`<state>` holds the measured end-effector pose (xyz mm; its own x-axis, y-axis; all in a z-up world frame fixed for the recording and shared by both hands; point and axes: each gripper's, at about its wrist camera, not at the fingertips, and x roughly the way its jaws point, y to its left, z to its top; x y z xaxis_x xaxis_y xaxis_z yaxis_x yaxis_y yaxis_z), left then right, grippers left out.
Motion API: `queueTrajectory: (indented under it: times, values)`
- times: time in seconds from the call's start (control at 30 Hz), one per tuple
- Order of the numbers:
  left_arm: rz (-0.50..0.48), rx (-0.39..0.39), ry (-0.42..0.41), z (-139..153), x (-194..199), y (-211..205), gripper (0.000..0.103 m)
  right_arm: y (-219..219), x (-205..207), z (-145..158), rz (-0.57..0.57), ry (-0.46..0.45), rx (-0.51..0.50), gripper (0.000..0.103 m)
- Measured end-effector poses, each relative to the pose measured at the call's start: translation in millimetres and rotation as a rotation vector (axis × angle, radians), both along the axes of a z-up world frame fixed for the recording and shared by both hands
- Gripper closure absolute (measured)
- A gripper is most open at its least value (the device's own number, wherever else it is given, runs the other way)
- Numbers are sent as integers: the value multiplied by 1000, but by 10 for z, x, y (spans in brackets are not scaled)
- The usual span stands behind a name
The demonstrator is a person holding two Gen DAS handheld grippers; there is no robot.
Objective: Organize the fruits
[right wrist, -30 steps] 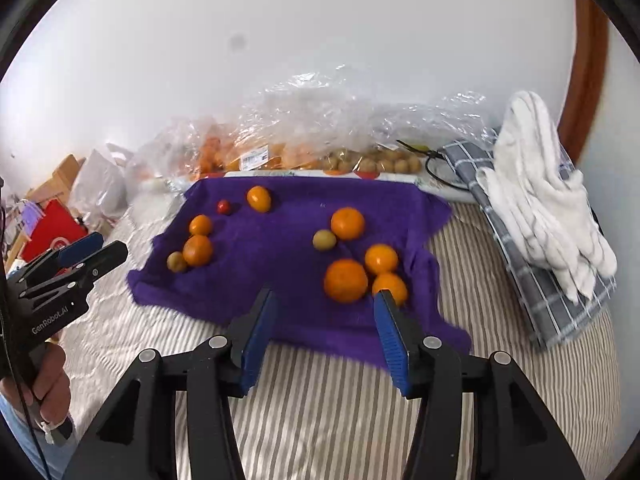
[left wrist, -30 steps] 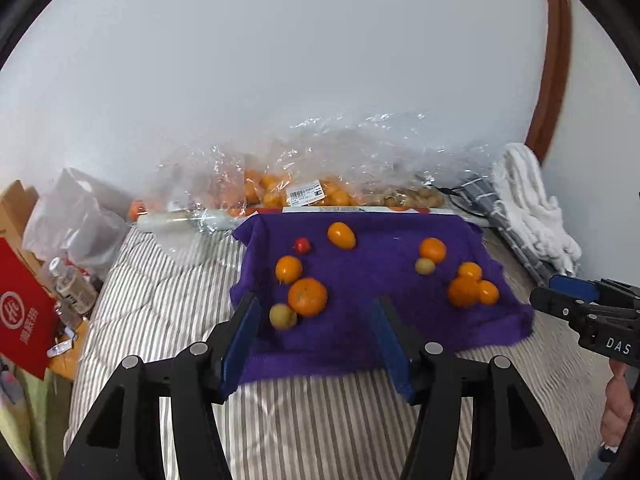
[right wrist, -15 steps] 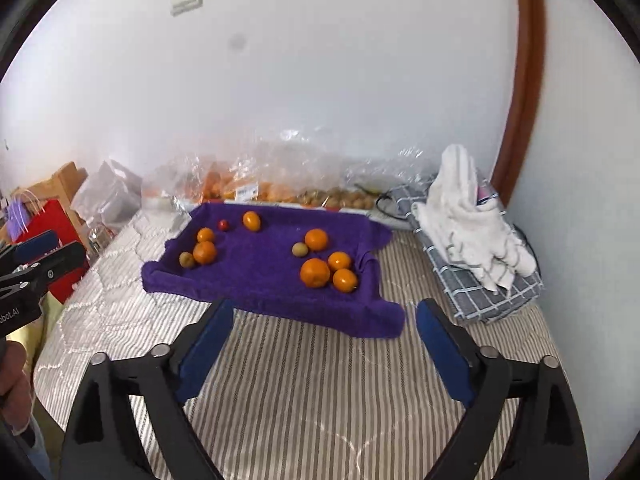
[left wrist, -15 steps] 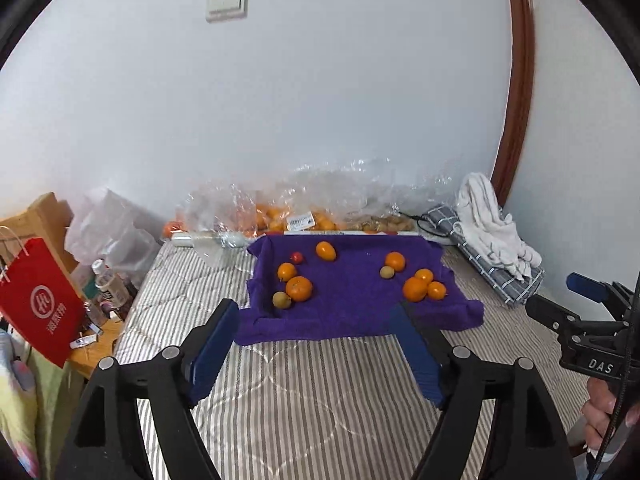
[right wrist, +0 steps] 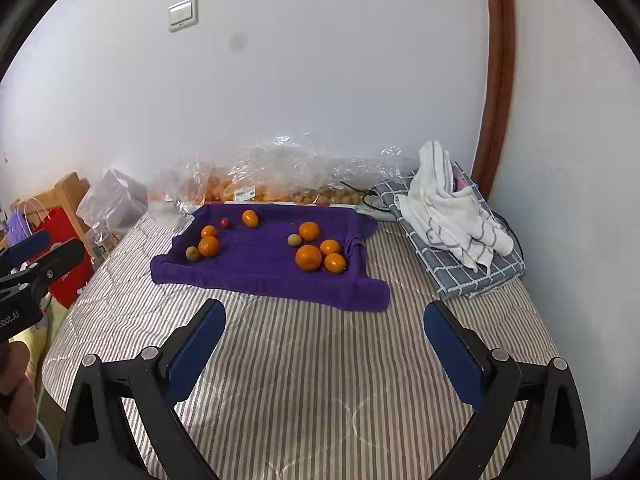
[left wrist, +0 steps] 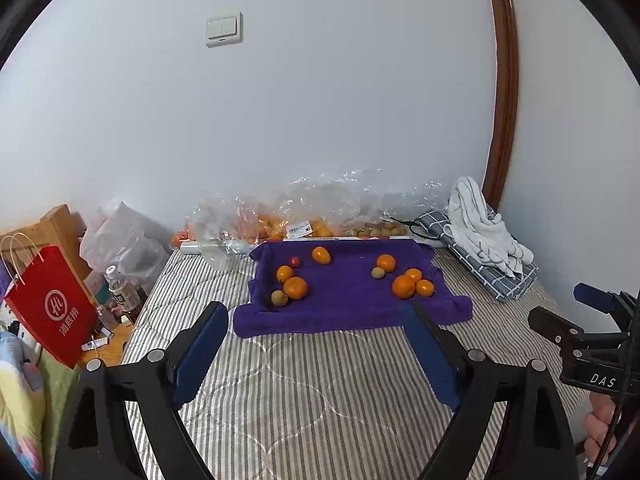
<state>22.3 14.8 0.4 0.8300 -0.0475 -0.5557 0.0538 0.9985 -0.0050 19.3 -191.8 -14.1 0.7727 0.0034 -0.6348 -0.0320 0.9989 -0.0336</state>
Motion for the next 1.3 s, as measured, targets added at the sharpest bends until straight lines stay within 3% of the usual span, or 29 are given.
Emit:
queueTrajectory:
  times: [1.3]
  values:
    - [-7, -2, 11, -21, -10, -16, 14, -162, -52, -28, -19, 2, 27, 5]
